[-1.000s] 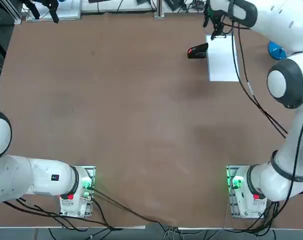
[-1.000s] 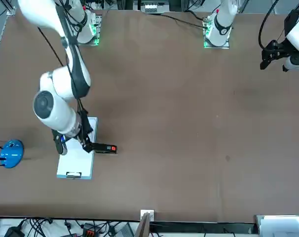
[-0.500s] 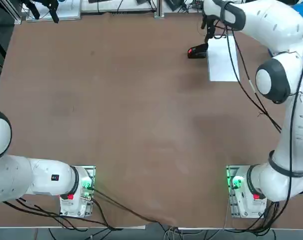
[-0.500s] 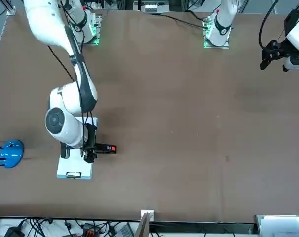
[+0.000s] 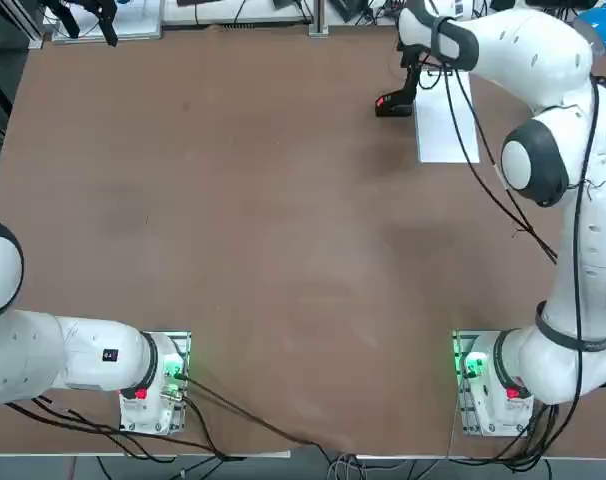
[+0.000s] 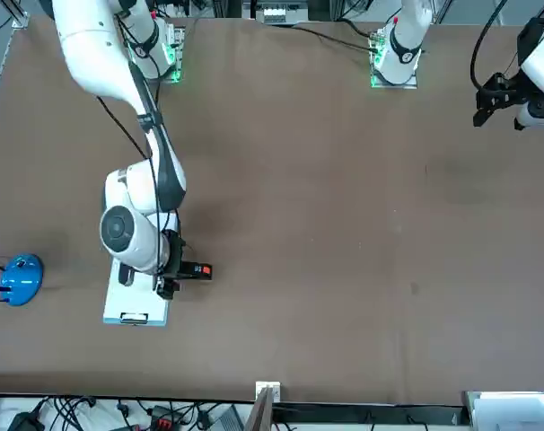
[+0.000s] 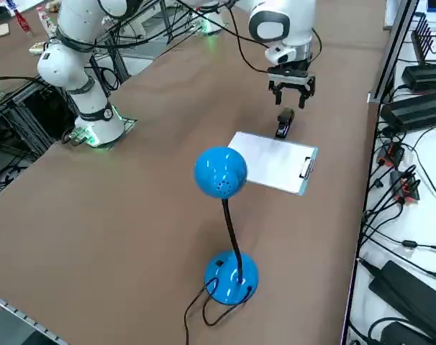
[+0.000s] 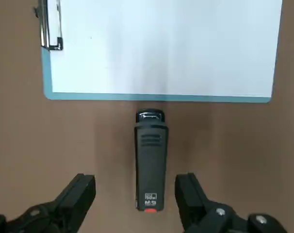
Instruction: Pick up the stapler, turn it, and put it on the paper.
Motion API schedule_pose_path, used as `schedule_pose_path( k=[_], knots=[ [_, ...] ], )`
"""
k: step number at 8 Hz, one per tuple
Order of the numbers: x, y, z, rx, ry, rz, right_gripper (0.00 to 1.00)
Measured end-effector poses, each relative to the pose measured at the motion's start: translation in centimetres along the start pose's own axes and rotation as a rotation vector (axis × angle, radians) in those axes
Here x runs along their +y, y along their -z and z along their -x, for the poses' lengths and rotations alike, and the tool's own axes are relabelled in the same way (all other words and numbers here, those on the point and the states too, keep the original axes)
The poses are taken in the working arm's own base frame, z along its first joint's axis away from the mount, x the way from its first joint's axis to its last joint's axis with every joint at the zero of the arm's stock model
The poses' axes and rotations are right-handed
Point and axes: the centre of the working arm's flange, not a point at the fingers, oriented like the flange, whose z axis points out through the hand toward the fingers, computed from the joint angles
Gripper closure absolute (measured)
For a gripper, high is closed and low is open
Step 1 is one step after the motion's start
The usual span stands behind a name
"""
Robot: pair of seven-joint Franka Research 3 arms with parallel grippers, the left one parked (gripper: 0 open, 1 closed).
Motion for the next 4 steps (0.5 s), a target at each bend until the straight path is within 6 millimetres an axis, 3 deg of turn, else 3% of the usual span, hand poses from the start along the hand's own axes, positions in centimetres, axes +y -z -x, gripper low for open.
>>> schedule_pose_path(
  k=[4],
  knots=[
    [-0.1, -2.1, 0.4, 0.002, -0.004, -0.004, 0.00]
  ],
)
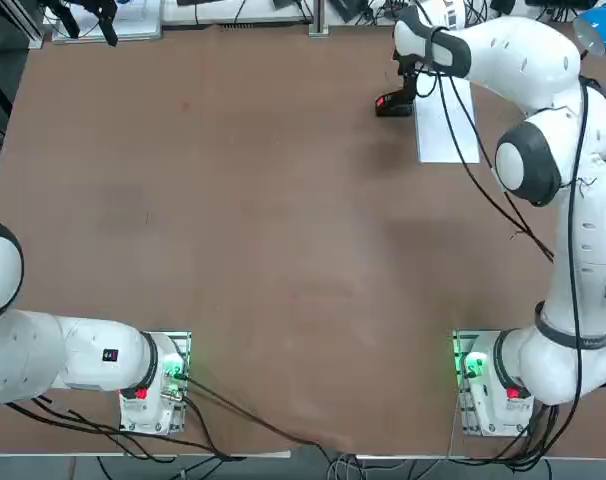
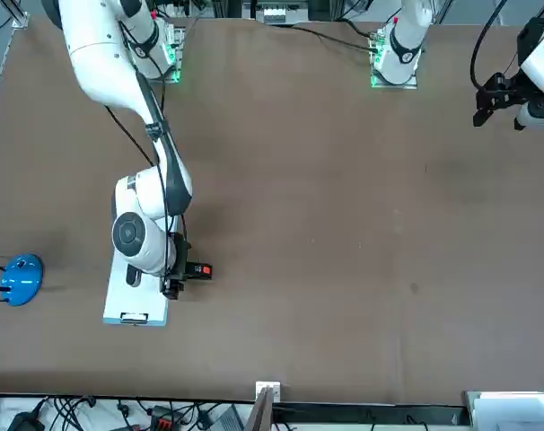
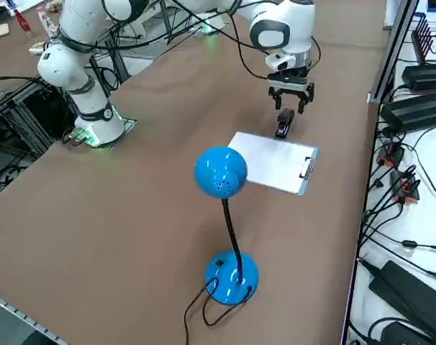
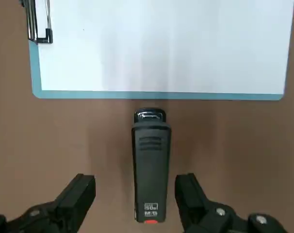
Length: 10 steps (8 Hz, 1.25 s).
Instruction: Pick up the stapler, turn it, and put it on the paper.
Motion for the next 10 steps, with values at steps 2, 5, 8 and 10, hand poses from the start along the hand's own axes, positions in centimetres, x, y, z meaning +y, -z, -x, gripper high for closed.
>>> schedule_pose_path(
  k=[2, 5, 8, 10],
  knots=[
    [0.2, -0.8, 0.5, 0.002, 0.003, 0.003, 0.00],
    [0.4, -1.6, 1.1, 0.006, 0.003, 0.008, 0.04],
    [0.4, -2.3, 0.9, 0.023, 0.009, 0.012, 0.07],
    [0.5, -2.6, 0.8, 0.041, 0.019, 0.011, 0.10]
  ],
)
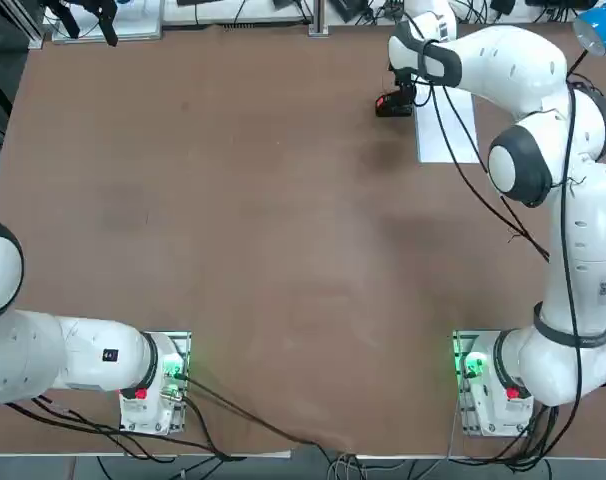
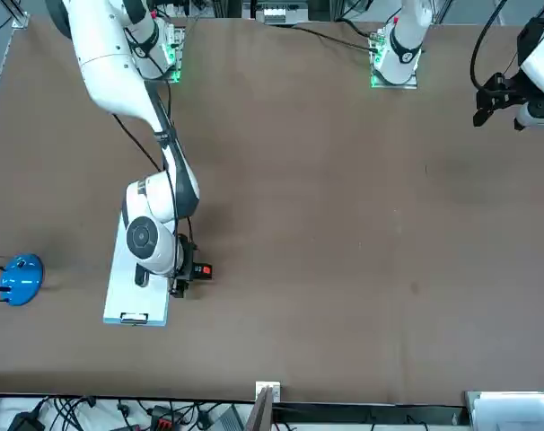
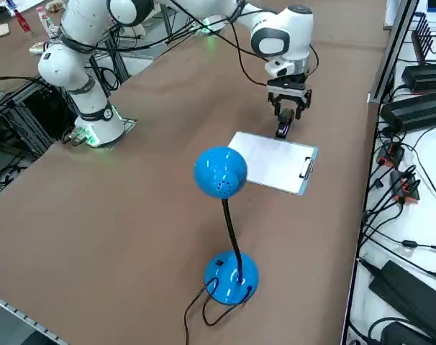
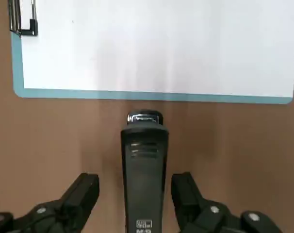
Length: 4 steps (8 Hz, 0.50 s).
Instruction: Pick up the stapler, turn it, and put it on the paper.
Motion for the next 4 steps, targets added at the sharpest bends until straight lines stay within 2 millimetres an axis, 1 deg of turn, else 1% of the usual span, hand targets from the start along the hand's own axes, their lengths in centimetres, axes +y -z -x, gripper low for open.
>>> schedule_pose_path(
  k=[1, 3, 4],
  knots=[
    [0.02, -0.14, 0.00, 0.005, 0.003, 0.000, 0.12],
    [0.05, -0.35, 0.02, 0.008, 0.003, 0.002, 0.22],
    [0.05, -0.43, -0.01, 0.016, 0.009, 0.001, 0.35]
  ],
)
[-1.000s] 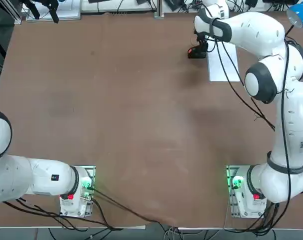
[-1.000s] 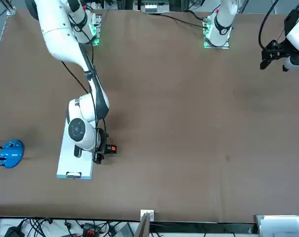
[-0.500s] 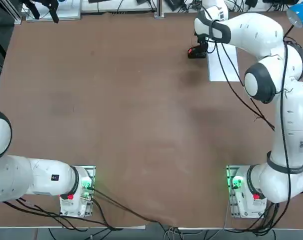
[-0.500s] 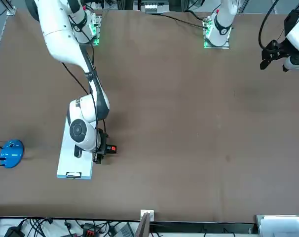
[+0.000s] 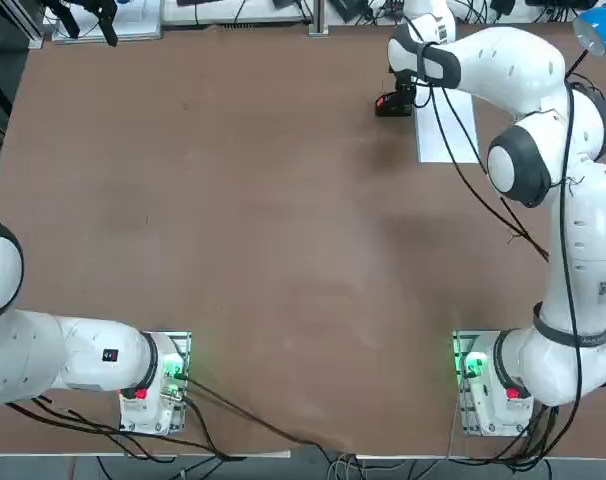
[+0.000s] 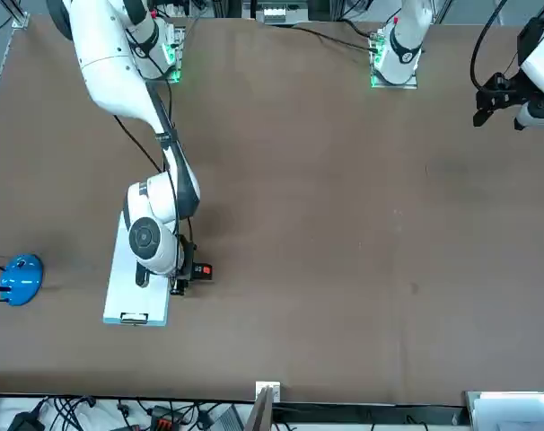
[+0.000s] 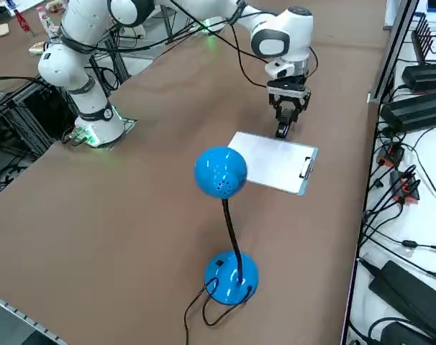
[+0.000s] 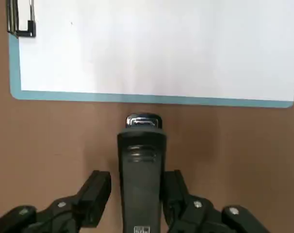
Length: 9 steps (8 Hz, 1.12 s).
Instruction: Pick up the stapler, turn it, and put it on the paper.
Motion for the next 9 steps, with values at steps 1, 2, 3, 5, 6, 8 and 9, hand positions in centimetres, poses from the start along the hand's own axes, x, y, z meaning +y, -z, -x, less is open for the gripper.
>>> schedule_pose_path(
  k=[1, 2, 3, 5, 6, 8, 9],
  knots=[
    [0.0, 0.0, 0.0, 0.011, 0.009, -0.004, 0.41],
    [0.0, 0.1, 0.2, 0.018, 0.015, -0.005, 0.59],
    [0.1, 0.3, 0.3, 0.035, 0.044, -0.006, 0.59],
    [0.2, 2.1, 1.1, 0.060, 0.177, -0.003, 0.59],
    [0.0, 5.0, 0.9, 0.052, 0.261, -0.018, 0.59],
    [0.7, 12.0, -1.0, 0.014, 0.484, 0.006, 0.59],
    [1.1, 14.1, -2.6, -0.002, 0.621, 0.031, 0.59]
  ],
)
